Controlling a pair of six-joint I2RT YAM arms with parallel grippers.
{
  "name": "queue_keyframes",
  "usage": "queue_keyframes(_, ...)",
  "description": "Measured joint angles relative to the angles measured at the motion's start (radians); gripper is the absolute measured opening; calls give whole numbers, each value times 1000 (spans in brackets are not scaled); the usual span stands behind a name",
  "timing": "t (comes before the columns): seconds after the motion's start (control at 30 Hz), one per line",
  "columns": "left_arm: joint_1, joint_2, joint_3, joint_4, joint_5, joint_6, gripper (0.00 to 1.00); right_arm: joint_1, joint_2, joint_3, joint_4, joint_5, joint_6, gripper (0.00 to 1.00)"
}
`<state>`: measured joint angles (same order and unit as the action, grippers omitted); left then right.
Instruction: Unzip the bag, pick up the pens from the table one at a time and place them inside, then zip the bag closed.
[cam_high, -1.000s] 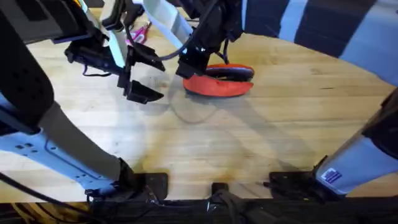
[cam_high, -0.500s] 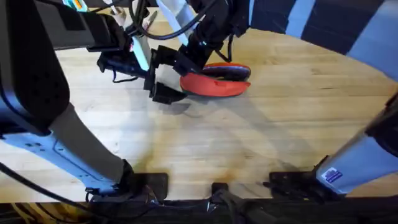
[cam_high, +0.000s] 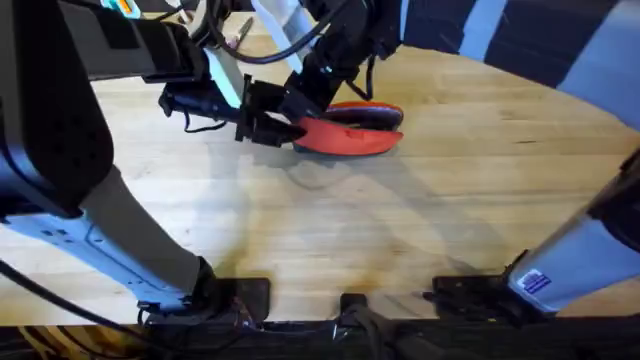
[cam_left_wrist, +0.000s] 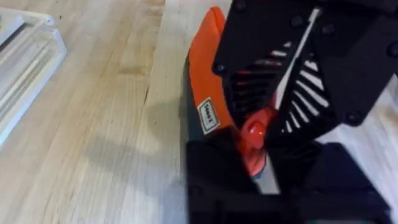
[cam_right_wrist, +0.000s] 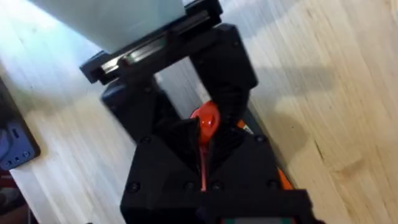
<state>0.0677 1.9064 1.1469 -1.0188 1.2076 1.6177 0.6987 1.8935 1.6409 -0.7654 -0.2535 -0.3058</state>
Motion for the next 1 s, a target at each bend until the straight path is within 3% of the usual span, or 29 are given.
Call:
queue_keyframes(0.07, 0, 0, 0, 2, 0, -2, 146, -2, 0, 0, 1, -2, 0, 35)
queue_keyframes(0.13, -2, 0, 0, 2, 1, -3, 61, -9, 0, 0, 0, -4, 12, 35)
queue_keyframes(0.63, -21, 0, 0, 11, 39, -3, 42, -172, 0, 0, -73, -117, 208, 35)
queue_keyframes(1.0, -29, 0, 1, 26, 48, -4, 43, -245, -1, 0, -143, 60, 337, 35)
